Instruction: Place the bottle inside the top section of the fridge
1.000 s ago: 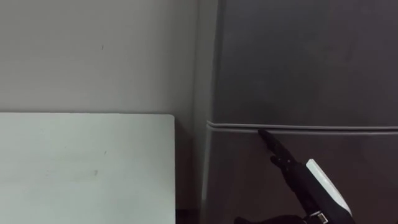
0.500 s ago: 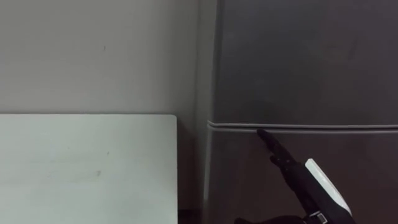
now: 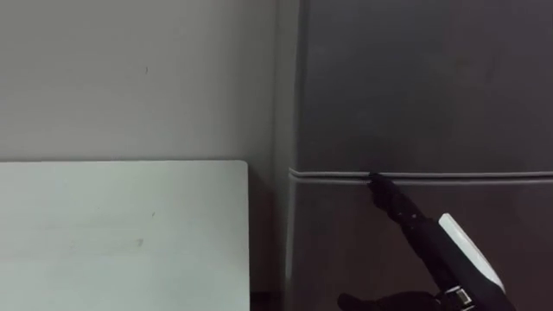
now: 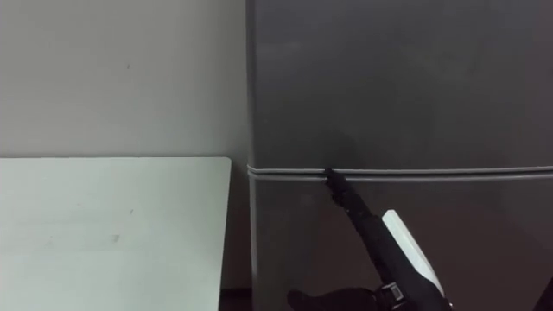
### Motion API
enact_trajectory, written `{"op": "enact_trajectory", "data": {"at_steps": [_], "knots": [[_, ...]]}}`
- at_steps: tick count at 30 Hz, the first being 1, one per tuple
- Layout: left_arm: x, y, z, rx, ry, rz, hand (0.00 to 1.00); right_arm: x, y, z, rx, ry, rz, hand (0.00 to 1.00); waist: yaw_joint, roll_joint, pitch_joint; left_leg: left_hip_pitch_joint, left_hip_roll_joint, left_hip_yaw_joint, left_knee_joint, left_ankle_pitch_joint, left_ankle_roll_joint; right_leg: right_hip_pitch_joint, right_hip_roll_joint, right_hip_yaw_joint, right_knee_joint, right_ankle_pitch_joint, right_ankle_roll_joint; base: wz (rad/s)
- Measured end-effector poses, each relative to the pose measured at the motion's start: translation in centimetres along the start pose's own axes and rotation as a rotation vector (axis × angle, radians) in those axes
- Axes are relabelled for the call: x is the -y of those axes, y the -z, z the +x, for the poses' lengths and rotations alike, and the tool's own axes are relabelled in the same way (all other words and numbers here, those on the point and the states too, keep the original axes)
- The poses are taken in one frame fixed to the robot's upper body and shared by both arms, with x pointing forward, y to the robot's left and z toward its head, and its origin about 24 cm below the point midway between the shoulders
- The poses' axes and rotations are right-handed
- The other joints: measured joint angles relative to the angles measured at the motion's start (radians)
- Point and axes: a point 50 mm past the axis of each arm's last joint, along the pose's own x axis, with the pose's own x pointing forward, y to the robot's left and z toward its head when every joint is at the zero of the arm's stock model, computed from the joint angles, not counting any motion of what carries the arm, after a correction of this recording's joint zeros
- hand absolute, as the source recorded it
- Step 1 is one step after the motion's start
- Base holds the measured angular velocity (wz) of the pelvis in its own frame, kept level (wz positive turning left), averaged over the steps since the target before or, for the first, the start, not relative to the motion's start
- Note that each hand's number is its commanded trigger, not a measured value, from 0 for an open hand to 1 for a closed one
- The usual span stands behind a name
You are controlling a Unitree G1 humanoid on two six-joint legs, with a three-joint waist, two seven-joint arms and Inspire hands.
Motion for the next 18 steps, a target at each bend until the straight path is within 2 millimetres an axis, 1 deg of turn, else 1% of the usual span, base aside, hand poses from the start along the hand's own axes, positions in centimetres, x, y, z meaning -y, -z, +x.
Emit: {"op": "enact_trajectory", "data": {"at_steps": [4, 6, 7, 9, 12, 15, 16, 17, 18], "knots": [[0.0, 0.5, -0.1, -0.01, -0.023, -0.028, 0.0, 1.7, 0.1, -0.3, 0.013, 0.133, 0.069, 0.0, -0.001, -0.001, 0.0005, 0.001, 0.0, -0.004, -0.002, -0.001, 0.001, 0.013, -0.001, -0.009, -0.003, 0.0, 0.002, 0.08], [0.0, 0.6, -0.2, -0.012, -0.039, -0.05, 0.0, 2.4, 0.6, -0.7, 0.008, 0.198, 0.097, 0.0, -0.007, -0.003, 0.0007, 0.001, -0.003, -0.018, -0.002, -0.001, 0.001, 0.019, -0.006, -0.026, -0.004, -0.004, 0.005, 0.2], [0.0, 0.7, -0.2, -0.01, -0.052, -0.066, 0.0, 2.9, 0.9, -0.9, 0.005, 0.24, 0.107, 0.0, -0.013, -0.002, 0.0009, 0.002, -0.005, -0.019, -0.002, -0.002, 0.002, 0.018, -0.007, -0.025, -0.005, -0.006, 0.008, 0.14], [0.0, 1.0, -0.3, -0.013, -0.068, -0.068, 0.0, 3.7, 2.0, -1.5, -0.028, 0.319, 0.138, 0.0, -0.026, -0.001, 0.0009, 0.003, -0.008, -0.021, -0.002, -0.004, 0.006, 0.026, -0.009, -0.026, -0.013, -0.007, 0.01, 0.07], [-0.1, 1.3, -0.5, -0.012, -0.086, -0.069, 0.0, 4.5, 3.3, -2.5, -0.094, 0.414, 0.169, 0.0, -0.027, -0.004, -0.0011, 0.015, -0.013, -0.02, -0.006, -0.011, 0.008, 0.032, -0.009, -0.021, -0.019, -0.009, 0.017, 0.0], [-0.2, 0.9, -0.6, 0.01, -0.114, -0.097, 0.0, 6.0, 5.6, -4.1, -0.205, 0.592, 0.316, 0.0, -0.041, -0.006, -0.0011, 0.017, -0.018, -0.023, -0.009, -0.014, 0.014, 0.036, -0.015, -0.022, -0.018, -0.014, 0.023, 0.01], [-0.2, 0.9, -0.6, 0.012, -0.122, -0.105, 0.0, 6.2, 6.1, -4.4, -0.227, 0.625, 0.341, 0.0, -0.044, -0.003, -0.0015, 0.017, -0.019, -0.023, -0.01, -0.015, 0.014, 0.04, -0.015, -0.024, -0.018, -0.014, 0.023, 0.0], [-0.3, 0.9, -0.6, 0.012, -0.131, -0.115, 0.0, 6.2, 7.1, -5.1, -0.275, 0.691, 0.382, 0.0, -0.05, -0.005, -0.0017, 0.017, -0.019, -0.022, -0.01, -0.016, 0.014, 0.041, -0.015, -0.024, -0.02, -0.014, 0.024, 0.0], [-0.4, 0.9, -0.6, 0.013, -0.139, -0.116, 0.0, 6.1, 8.1, -5.8, -0.326, 0.745, 0.408, 0.0, -0.055, -0.001, 0.0, 0.017, -0.019, -0.022, -0.009, -0.019, 0.014, 0.041, -0.015, -0.023, -0.02, -0.014, 0.024, 0.0]]}}
